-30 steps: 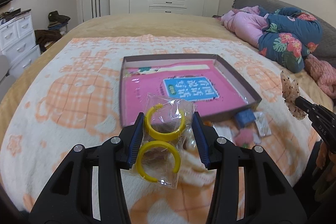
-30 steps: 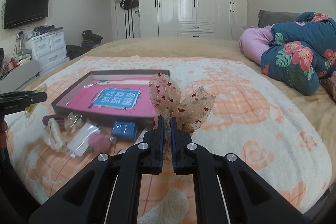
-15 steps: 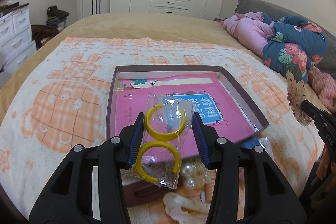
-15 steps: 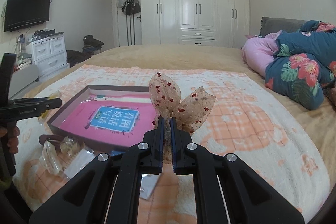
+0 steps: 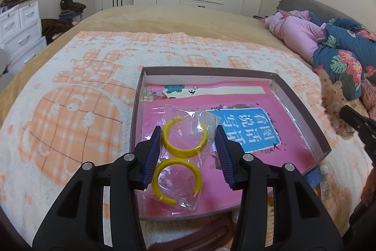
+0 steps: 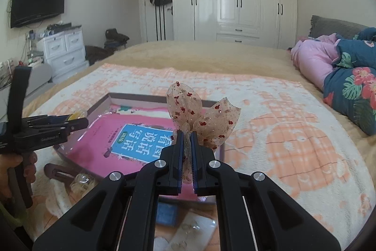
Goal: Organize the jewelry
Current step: 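Carry the bangles and bow into the pink tray and open both tools, then withdraw both tools from the tray and move toward the remaining items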
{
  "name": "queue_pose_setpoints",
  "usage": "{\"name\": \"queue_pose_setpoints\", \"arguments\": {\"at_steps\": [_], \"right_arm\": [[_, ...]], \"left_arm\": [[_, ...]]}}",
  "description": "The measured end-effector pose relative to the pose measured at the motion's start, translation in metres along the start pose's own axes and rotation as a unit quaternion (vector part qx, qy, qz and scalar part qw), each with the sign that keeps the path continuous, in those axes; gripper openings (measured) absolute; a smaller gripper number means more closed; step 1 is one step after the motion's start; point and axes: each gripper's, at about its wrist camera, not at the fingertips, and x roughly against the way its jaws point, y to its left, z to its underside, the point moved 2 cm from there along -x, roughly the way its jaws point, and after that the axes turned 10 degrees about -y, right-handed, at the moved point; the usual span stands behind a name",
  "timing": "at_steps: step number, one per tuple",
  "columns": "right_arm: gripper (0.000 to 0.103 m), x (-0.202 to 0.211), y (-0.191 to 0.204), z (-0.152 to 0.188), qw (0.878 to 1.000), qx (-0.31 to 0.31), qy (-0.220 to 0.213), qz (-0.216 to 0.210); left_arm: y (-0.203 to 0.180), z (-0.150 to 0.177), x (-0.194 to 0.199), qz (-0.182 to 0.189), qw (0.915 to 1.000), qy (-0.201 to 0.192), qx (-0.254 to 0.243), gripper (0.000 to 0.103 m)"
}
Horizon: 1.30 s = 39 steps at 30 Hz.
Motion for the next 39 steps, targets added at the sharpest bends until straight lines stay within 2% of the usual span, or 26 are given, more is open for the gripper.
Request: {"name": "queue_pose_setpoints", "arguments": {"at_steps": [10,19,24,27,29,31,33,35,39], "right_arm": [[0.006,-0.053,0.021,0.013,0.998,0.012,0.058,-0.006],[0.007,-0.068,0.016,0.027,0.996,-0.008,0.084,0.003],[0.013,-0.067,0.007,0.031,0.996,-0.028,0.090,0.007],[0.023,-0.064,0.002,0.033,0.995,-0.041,0.091,0.011],[0.038,-0.059,-0.003,0.034,0.994,-0.058,0.090,0.011],[0.040,-0.051,-0.006,0.033,0.994,-0.062,0.082,0.021],[0.044,-0.041,-0.006,0.031,0.996,-0.054,0.071,0.028],[0.063,-0.031,-0.008,0.028,0.996,-0.054,0.057,0.033],[0.076,-0.010,-0.009,0.019,0.998,-0.046,0.018,0.047]], "left_arm": [[0.005,0.007,-0.017,0.010,0.9998,0.018,-0.001,0.037],[0.001,0.011,-0.018,0.015,0.9996,0.023,-0.010,0.038],[0.003,0.009,-0.016,0.015,0.9996,0.023,-0.003,0.041],[0.005,0.008,-0.010,0.014,0.9998,0.016,-0.002,0.048],[0.005,0.006,-0.006,0.014,0.9998,0.012,0.001,0.053],[0.006,0.004,-0.001,0.015,0.9999,0.006,0.003,0.056],[0.005,0.003,0.003,0.016,0.9999,0.002,0.005,0.060],[0.004,0.000,0.009,0.016,0.9998,-0.005,0.007,0.065],[0.001,-0.004,0.024,0.013,0.9996,-0.025,0.002,0.076]]}}
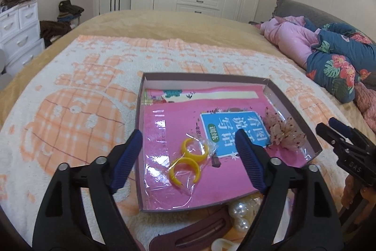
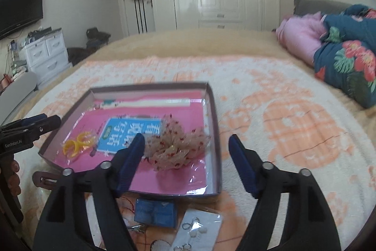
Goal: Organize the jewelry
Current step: 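Withdraw both tools from the tray and move toward the remaining items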
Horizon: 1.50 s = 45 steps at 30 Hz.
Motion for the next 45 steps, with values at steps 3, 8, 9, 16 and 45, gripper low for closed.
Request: {"name": "queue_pose_setpoints", "arguments": {"at_steps": [3,8,9,16,45], "right_arm": [[0.084,0.013,-0.001,-0.005,1.000,-0.001,-0.021,0.004],[0.090,0.034,-0.002,-0.012,0.999,-0.003,-0.048,0.003],[0.091,0.039,-0.002,-0.012,0.999,-0.002,-0.054,0.002],[0.094,0.068,0.001,-0.018,0.997,0.000,-0.078,-0.003],[0.095,0.131,0.043,0.000,0.991,0.049,-0.093,-0.077]], "left_arm": [[0.000,-0.003,0.012,-0.007,0.9998,-0.017,0.000,0.083],[-0.001,-0.005,0.034,-0.013,0.9986,-0.047,0.020,0.091],[-0.001,-0.005,0.038,-0.011,0.9983,-0.053,0.023,0.091],[-0.010,-0.010,0.067,-0.012,0.9955,-0.092,0.020,0.092],[-0.012,0.019,0.135,-0.011,0.9929,-0.118,0.011,0.092]]}}
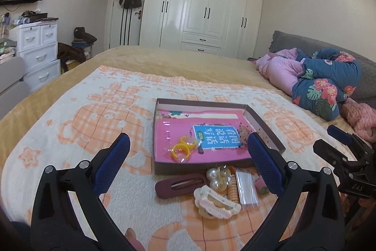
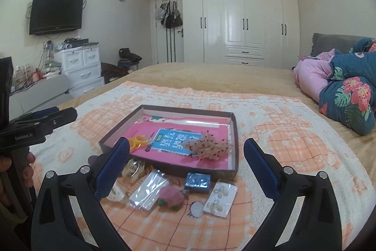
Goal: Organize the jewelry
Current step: 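Withdraw both tools from the tray and move toward the remaining items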
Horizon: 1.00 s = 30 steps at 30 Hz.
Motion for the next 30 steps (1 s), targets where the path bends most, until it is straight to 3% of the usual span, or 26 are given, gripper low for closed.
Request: {"name": "queue_pose_setpoints", "arguments": {"at_steps": [13,30], "right_arm": [[0.095,0.004,0.015,0.026,0.999,0.021,0.027,-0.022],[0.095,-0.015,0.004,0.063,0.996,0.024,0.080,-0.024]], "left_arm": [[-0.001,0.026,0.008,-0.001,0.9993,0.038,-0.005,0.092],[0.001,0.076,-0.018,0.021,0.9911,0.130,0.016,0.092]]}}
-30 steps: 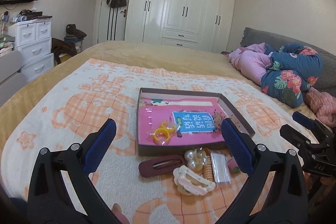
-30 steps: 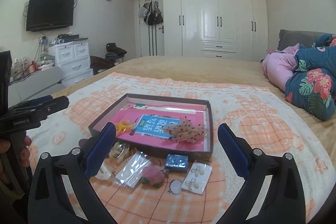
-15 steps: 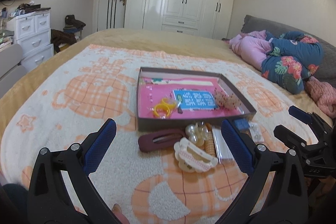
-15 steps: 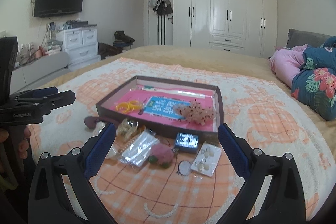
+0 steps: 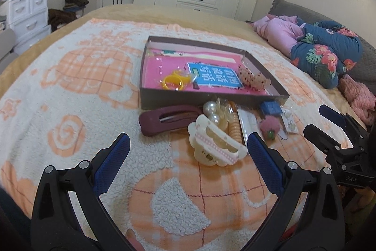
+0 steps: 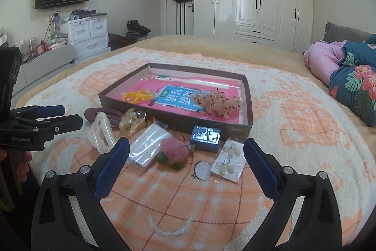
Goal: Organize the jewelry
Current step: 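Withdraw both tools from the tray and move toward the remaining items, then grasp the cream claw clip with the left tool while the right tool grasps the pink pompom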
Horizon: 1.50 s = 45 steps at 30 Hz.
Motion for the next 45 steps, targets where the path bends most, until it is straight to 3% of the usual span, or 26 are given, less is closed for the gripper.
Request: {"name": "queue_pose_setpoints", "arguments": {"at_steps": [9,16,23,31,37,43,45], "right_arm": [[0.093,-0.013,-0.003,0.013,1.000,0.003,0.024,-0.006],[0.080,-0.029,-0.006,0.023,0.999,-0.004,0.051,-0.014],[0.057,-0.047,-0.005,0.023,0.995,-0.041,0.080,-0.054],[0.035,-0.065,-0.002,0.027,0.989,-0.071,0.103,-0.073],[0.030,-0.060,-0.003,0.029,0.991,-0.067,0.091,-0.074],[0.030,-0.051,-0.008,0.028,0.994,-0.064,0.072,-0.058],[0.030,-0.045,-0.013,0.026,0.995,-0.063,0.063,-0.051]], "left_arm": [[0.003,0.011,-0.018,0.016,0.9993,0.031,0.013,0.091],[0.001,0.013,-0.026,0.017,0.9993,0.034,0.002,0.091],[0.000,0.015,-0.036,0.055,0.9966,0.050,0.035,0.090],[-0.003,0.017,-0.047,0.071,0.9943,0.062,0.050,0.078],[-0.009,0.017,-0.053,0.086,0.9925,0.072,0.049,0.066],[-0.018,0.019,-0.053,0.105,0.9907,0.074,0.045,0.044],[-0.019,0.017,-0.050,0.104,0.9916,0.065,0.038,0.031]]}}
